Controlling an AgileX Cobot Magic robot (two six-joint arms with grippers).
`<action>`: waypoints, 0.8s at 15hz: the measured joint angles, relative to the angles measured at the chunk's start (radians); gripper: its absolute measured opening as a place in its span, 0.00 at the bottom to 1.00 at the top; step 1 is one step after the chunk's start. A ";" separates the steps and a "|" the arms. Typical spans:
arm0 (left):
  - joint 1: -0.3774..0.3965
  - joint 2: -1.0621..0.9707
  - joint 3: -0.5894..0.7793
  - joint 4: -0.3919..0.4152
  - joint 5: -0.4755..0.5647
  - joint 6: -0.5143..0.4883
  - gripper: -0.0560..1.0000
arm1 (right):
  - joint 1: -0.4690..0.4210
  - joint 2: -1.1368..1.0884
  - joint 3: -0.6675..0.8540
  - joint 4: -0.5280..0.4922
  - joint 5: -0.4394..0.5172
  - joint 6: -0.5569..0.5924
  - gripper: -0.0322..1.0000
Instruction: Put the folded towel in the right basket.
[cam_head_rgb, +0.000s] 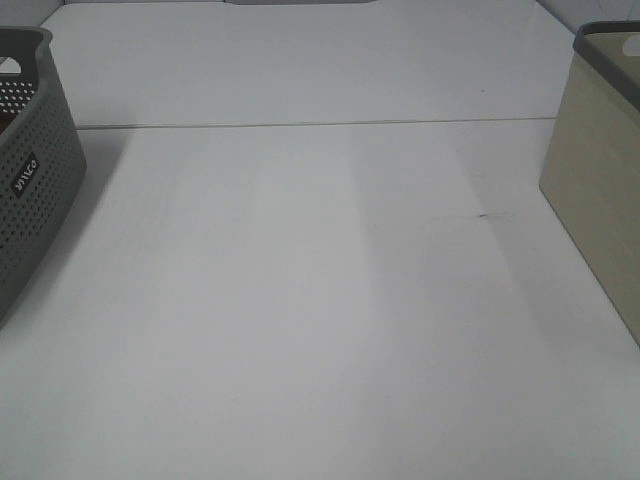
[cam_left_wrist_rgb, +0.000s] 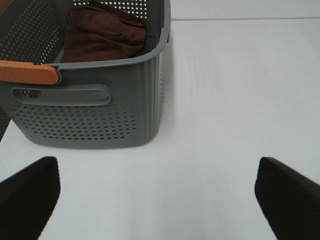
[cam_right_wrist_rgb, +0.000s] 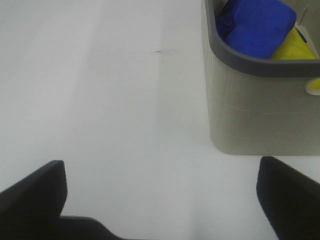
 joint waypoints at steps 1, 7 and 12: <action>0.000 0.000 0.000 0.000 0.000 0.000 0.99 | 0.000 -0.040 0.019 0.000 0.017 -0.022 0.98; 0.000 0.000 0.000 0.000 0.000 0.000 0.99 | 0.000 -0.115 0.023 -0.004 0.019 -0.037 0.97; 0.000 0.000 0.000 0.000 0.000 0.000 0.99 | 0.000 -0.115 0.023 -0.004 0.019 -0.037 0.97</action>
